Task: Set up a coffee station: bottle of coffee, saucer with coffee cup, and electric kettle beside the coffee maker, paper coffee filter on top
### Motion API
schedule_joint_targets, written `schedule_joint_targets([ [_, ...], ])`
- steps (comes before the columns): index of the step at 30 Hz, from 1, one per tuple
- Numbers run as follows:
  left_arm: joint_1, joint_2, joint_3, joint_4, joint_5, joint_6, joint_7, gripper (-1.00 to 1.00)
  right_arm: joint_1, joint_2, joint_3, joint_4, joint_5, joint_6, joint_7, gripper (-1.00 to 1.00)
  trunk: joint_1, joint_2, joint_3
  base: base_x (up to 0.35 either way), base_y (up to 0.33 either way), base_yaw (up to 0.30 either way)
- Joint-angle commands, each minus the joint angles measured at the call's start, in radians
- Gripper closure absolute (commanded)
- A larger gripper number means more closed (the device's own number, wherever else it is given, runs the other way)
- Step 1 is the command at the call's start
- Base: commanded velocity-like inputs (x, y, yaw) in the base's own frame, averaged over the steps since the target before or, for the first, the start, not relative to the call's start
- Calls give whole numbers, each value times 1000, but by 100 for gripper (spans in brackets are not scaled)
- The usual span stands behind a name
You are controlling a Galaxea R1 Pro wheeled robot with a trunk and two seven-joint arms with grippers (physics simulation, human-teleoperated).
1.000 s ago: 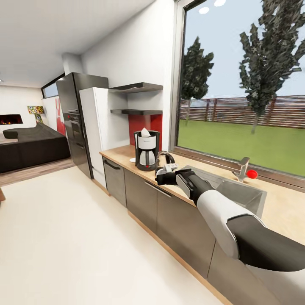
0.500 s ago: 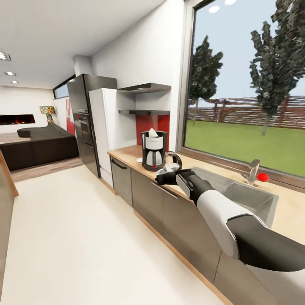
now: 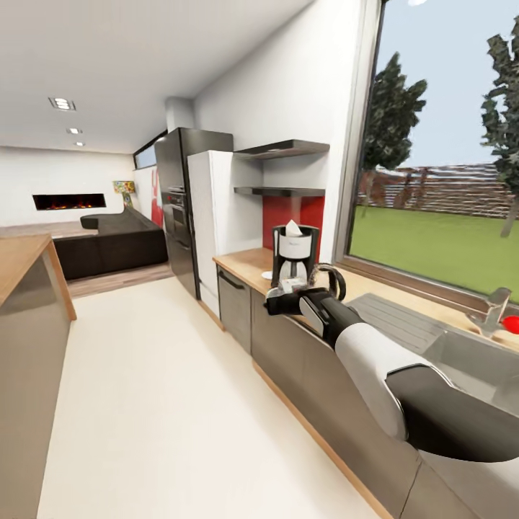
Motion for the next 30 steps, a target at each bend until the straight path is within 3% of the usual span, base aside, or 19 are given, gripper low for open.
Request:
schedule_joint_targets([
  [1, 1, 0, 3, -1, -6, -2, 2, -100, 0, 0, 4, -1, -10, 5, -2, 100, 1, 0, 0, 336, -59, 279],
  [17, 1, 0, 3, -1, -6, -2, 2, -100, 0, 0, 4, -1, -10, 5, -2, 100, 1, 0, 0, 331, -123, 279],
  [30, 1, -2, 3, -1, -7, -3, 0, -100, 0, 0, 4, 0, -10, 5, -2, 100, 1, 0, 0, 336, -10, 278],
])
